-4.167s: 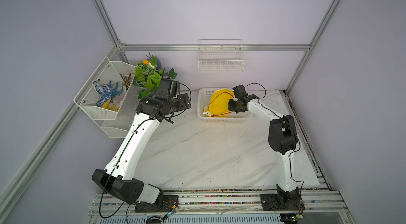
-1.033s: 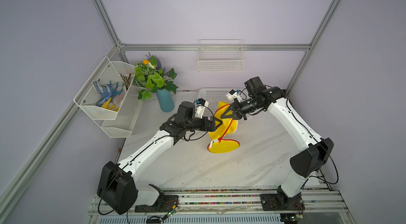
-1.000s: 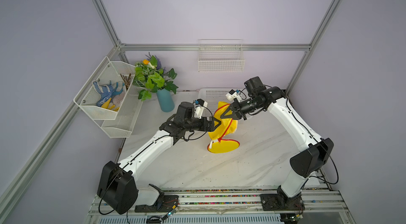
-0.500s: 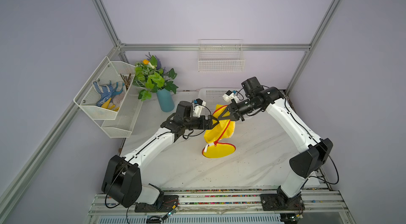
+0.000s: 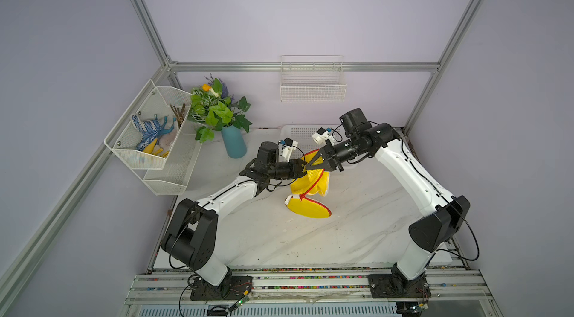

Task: Turn the laundry bag inside out
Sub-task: Turn over the laundry bag.

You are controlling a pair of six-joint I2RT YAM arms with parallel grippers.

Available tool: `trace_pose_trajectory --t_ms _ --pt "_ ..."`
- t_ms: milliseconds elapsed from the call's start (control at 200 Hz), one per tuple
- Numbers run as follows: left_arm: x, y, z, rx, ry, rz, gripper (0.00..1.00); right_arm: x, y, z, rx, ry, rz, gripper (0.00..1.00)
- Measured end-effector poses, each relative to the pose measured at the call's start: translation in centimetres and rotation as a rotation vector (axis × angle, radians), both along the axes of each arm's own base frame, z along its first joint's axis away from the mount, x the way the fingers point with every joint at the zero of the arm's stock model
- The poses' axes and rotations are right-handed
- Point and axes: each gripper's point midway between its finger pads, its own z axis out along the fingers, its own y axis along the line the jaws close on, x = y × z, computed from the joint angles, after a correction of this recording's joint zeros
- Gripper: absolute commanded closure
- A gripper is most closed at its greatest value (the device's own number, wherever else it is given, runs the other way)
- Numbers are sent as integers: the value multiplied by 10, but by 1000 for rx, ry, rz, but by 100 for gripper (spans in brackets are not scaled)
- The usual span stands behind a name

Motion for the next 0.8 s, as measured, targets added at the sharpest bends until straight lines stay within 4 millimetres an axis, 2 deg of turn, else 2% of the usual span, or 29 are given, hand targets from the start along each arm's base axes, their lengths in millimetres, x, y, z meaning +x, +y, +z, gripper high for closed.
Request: trace_pose_trajectory --t_ms 105,230,300,380,465,590,690,800 --pt "3 7 24 -73 -10 8 100 4 -4 0 3 -1 -13 100" --pt "7 31 65 -162 -42 46 100 12 -11 -2 2 4 -37 100" --pt "3 44 92 -216 -70 51 100 19 -17 -2 4 -2 -58 100" --pt "-12 50 120 -273 -88 18 100 28 -23 0 13 -27 -78 100" --pt "-31 51 140 -312 -86 -31 100 37 -27 4 33 -53 -93 100" --pt "-52 52 146 -310 -41 -87 100 44 -27 14 88 -95 -84 100" --pt "-61 53 138 -285 32 -107 100 51 -26 19 129 -106 -72 100" --pt "-70 55 129 -263 109 -121 100 61 -25 13 146 -92 -65 100"
